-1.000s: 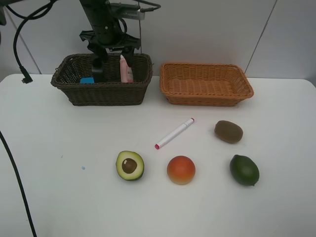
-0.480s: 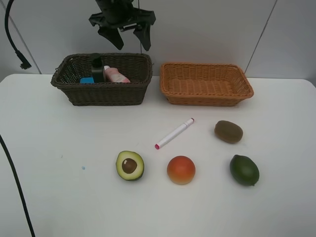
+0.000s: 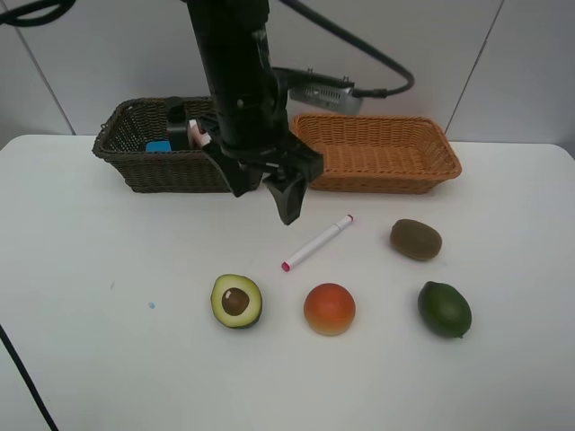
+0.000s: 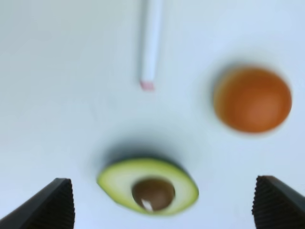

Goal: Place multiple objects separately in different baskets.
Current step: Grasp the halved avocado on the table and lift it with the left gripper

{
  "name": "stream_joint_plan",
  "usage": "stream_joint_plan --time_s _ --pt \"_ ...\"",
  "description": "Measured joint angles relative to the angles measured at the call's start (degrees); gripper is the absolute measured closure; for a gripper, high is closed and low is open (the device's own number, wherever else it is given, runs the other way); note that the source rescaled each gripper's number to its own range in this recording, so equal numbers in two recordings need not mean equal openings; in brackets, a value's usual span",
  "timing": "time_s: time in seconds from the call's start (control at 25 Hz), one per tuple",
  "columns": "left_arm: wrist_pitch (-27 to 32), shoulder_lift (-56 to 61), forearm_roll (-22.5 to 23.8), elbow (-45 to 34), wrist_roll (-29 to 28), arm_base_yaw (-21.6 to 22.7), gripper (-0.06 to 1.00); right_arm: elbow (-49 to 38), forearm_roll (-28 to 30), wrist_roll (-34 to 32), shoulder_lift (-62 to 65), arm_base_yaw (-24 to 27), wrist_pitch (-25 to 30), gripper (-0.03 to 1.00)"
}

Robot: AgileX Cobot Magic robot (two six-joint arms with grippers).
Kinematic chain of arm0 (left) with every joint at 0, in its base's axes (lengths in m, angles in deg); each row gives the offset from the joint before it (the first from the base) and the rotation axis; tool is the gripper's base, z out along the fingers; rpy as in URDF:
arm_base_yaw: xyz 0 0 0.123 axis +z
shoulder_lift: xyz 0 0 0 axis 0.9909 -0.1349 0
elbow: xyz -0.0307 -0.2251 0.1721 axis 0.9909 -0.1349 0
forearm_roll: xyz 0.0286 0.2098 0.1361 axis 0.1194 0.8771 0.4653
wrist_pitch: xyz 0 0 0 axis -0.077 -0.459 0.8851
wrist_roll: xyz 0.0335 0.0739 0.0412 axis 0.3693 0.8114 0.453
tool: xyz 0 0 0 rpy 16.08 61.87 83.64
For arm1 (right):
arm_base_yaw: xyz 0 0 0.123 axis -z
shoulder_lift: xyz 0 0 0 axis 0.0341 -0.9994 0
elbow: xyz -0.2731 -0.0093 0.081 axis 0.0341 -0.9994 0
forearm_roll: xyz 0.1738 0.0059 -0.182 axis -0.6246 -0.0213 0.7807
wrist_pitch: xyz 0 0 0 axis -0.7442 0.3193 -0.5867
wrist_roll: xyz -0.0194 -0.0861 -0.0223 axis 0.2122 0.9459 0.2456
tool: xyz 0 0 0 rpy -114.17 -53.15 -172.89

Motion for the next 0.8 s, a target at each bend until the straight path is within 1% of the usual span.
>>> stream_joint_plan --time_s 0.08,0.16,0.28,0.36,0.52,0.8 --pt "0.05 0.26 1.47 -3.79 0.0 -1.35 0.02 0.0 0.0 0.0 0.0 0.0 0.0 -0.03" --pt "0.05 0.26 2.26 -7.66 -0.25 -1.66 0.02 0.0 0.0 0.0 0.0 0.0 0.0 -0.03" --pt "0.05 0.26 2.71 -13.78 -0.48 -1.66 0.02 0.0 0.0 0.0 0.0 0.0 0.0 -0.03" --pt "-0.94 0.26 2.47 -16.86 -0.48 -1.66 0.02 0.0 0.0 0.0 0.0 0.0 0.0 -0.03" --pt "-6.77 0.3 0.67 -20.88 -0.3 -1.66 0.02 0.0 0.0 0.0 0.0 0.0 0.0 -0.03" --pt "-16.48 0.3 0.53 -26.6 0.87 -1.66 0.02 0.0 0.0 0.0 0.0 0.0 0.0 -0.03"
